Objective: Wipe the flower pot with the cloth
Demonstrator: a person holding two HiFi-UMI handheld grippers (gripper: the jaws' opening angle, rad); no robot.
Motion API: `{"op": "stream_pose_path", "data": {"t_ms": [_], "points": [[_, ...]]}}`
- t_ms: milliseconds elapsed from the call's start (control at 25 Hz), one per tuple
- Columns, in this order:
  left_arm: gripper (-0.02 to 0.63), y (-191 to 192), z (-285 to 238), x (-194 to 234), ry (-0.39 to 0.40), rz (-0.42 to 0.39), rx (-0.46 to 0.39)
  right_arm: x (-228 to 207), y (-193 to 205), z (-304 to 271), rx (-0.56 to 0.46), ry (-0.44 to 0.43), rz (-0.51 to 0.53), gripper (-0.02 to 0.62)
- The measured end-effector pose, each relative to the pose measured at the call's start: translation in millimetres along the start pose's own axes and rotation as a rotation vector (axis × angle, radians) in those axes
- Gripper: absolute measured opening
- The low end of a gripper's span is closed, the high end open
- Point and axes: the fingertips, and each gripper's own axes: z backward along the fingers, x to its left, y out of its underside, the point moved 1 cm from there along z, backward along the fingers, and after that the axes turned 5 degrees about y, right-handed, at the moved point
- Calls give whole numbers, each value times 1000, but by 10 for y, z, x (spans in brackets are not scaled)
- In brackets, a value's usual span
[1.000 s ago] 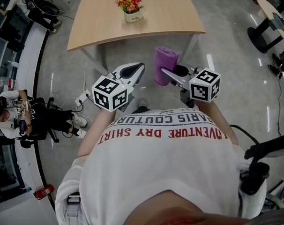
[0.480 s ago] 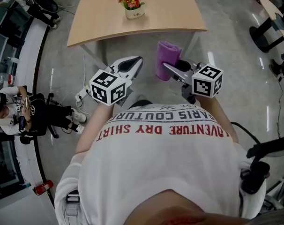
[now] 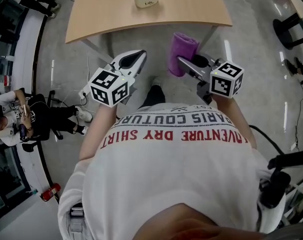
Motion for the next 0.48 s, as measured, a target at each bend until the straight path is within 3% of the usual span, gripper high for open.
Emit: {"op": "stream_pose_path", "data": {"t_ms": [280,480], "points": [[2,140,-250,1550,-29,38,51,-708,-138,-1186,37,46,-70,69],[2,67,-673,2538,3,42,63,-1419,-323,-1849,46,99,-110,69]]}}
